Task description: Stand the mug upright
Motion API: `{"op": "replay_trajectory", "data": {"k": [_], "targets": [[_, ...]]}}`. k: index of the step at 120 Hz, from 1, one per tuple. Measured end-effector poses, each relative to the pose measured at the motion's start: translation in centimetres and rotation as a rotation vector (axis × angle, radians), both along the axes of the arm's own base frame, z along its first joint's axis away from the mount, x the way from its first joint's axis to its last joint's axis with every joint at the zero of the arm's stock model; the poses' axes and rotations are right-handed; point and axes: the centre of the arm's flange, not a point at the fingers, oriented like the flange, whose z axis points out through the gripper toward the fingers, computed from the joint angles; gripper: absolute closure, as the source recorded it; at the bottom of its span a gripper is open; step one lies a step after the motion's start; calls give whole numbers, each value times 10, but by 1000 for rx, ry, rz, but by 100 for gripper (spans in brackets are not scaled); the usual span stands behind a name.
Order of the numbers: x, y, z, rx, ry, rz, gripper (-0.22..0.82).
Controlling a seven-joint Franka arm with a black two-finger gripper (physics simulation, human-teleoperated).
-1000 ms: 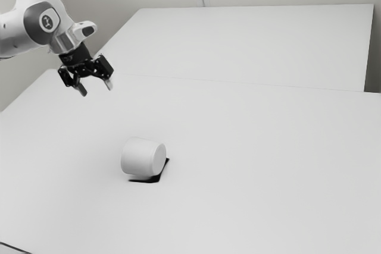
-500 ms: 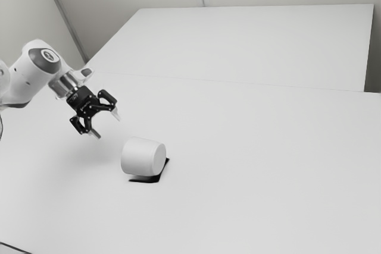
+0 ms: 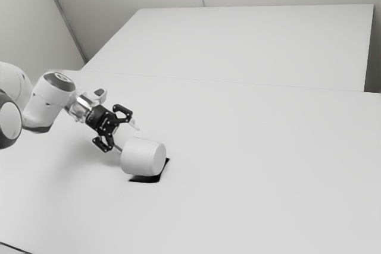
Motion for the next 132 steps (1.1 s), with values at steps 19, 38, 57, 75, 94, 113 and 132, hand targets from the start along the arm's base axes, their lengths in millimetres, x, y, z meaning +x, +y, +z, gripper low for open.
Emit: {"op": "replay_trajectory", "data": {"k": [19, 38, 57, 75, 94, 113, 132], "targets": [[3, -11, -3, -67, -20, 36, 0], [-1, -17, -16, -126, -13, 80, 9], [-1, -19, -15, -145, -17, 78, 49], [0, -22, -14, -155, -20, 70, 66], [4, -31, -9, -159, -22, 57, 73], [13, -39, 9, -109, -42, 10, 76], [33, -86, 79, 164, -157, -253, 78]]}}
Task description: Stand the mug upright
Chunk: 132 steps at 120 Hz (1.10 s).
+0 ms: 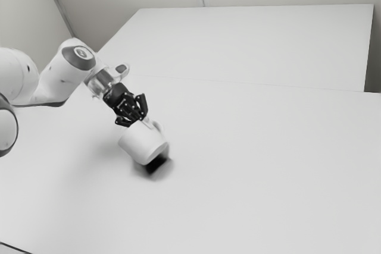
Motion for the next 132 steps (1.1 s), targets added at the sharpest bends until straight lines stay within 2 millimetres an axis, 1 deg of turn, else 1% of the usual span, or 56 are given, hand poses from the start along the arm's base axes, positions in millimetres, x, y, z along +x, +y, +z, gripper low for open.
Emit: {"op": "replay_trajectory", "data": {"k": [10, 26, 49, 68, 80, 98, 116, 119, 132], "targets": [[4, -22, 17, 164, -57, -119, 78], [15, -49, 27, 405, -159, -273, 79], [33, -53, 33, 622, -303, -351, 79], [43, -52, 35, 722, -396, -376, 79], [45, -51, 28, 746, -418, -378, 79], [46, -50, -4, 751, -402, -379, 79], [49, -51, -17, 757, -406, -371, 79], [49, -51, -17, 757, -408, -371, 77], [50, -64, -12, 752, -424, -388, 52]]}}
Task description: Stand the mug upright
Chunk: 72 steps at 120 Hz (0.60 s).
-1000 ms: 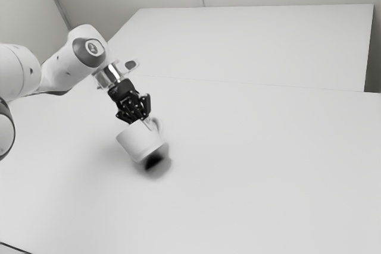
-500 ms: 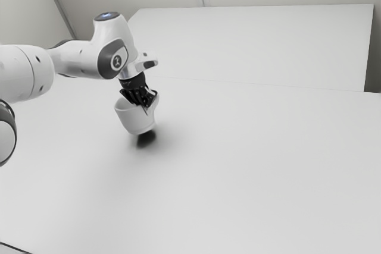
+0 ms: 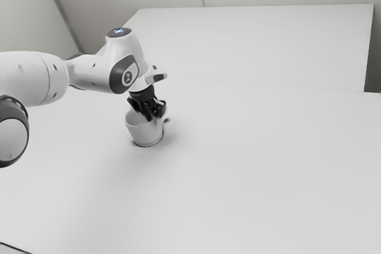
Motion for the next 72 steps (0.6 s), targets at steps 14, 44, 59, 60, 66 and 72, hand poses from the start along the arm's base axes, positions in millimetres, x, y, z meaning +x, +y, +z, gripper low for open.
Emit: {"op": "replay_trajectory", "data": {"k": [14, 44, 59, 60, 66, 72], "targets": [[-3, -2, 22, -2, -20, -6, 30], [-13, -3, 87, -11, -91, -14, 9], [-24, 0, 126, 21, -128, -30, 5], [-25, 0, 128, 23, -130, -31, 5], [-32, 1, 147, 47, -142, -38, 4], [-39, 1, 165, 64, -151, -42, 3]]}}
